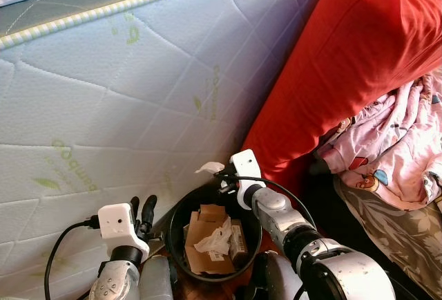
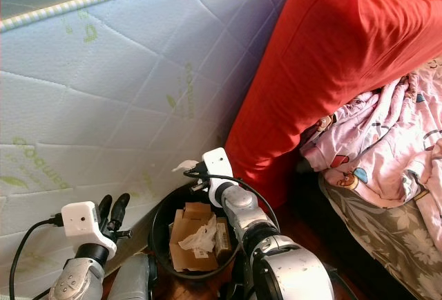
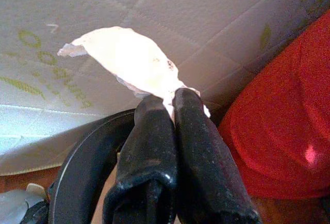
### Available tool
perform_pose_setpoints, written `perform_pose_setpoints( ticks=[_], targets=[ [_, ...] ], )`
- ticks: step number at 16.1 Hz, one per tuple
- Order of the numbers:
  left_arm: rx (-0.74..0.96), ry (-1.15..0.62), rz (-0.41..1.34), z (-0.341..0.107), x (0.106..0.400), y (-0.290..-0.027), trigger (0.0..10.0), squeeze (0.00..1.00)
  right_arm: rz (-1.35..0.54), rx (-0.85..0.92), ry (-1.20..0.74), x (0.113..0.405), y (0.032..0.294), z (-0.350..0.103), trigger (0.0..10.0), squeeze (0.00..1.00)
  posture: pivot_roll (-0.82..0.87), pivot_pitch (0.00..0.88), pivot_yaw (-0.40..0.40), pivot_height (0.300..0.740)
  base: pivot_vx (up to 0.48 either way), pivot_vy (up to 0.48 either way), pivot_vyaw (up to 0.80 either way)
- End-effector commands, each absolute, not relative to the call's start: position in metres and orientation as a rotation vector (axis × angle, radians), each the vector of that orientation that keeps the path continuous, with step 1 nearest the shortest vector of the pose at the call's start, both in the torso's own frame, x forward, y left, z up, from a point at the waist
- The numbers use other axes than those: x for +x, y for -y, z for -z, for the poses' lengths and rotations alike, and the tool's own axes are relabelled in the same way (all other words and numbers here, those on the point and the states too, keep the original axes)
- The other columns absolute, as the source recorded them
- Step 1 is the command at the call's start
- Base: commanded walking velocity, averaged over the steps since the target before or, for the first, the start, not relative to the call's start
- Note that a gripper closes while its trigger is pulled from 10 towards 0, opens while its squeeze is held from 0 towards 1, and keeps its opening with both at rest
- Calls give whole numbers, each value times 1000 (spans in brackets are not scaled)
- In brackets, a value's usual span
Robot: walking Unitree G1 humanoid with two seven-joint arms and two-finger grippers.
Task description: Clean up the room
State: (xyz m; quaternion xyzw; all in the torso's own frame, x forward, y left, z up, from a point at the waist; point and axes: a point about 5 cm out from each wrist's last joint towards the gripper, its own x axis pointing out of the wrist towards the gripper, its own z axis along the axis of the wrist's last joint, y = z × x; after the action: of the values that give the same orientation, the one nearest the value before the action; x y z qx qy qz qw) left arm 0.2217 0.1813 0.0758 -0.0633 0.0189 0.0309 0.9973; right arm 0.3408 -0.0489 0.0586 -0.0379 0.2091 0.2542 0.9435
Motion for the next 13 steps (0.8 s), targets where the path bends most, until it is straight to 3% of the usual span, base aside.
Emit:
perform_pose_setpoints(
  ticks=[1, 5, 13],
  targets=[
    [-128, -42, -63, -77, 219, -181, 10000, 0, -520, -85, -482, 335, 51, -48, 10000, 0, 280, 192, -109, 617, 0, 0, 0],
    [-133, -50, -62, -76, 217, -179, 10000, 0, -606, -185, -563, 327, 52, -39, 10000, 0, 278, 195, -116, 617, 0, 0, 0],
    [-129, -57, -72, -75, 214, -181, 10000, 0, -637, -173, -576, 333, 57, -45, 10000, 0, 282, 205, -122, 617, 0, 0, 0]
  ],
)
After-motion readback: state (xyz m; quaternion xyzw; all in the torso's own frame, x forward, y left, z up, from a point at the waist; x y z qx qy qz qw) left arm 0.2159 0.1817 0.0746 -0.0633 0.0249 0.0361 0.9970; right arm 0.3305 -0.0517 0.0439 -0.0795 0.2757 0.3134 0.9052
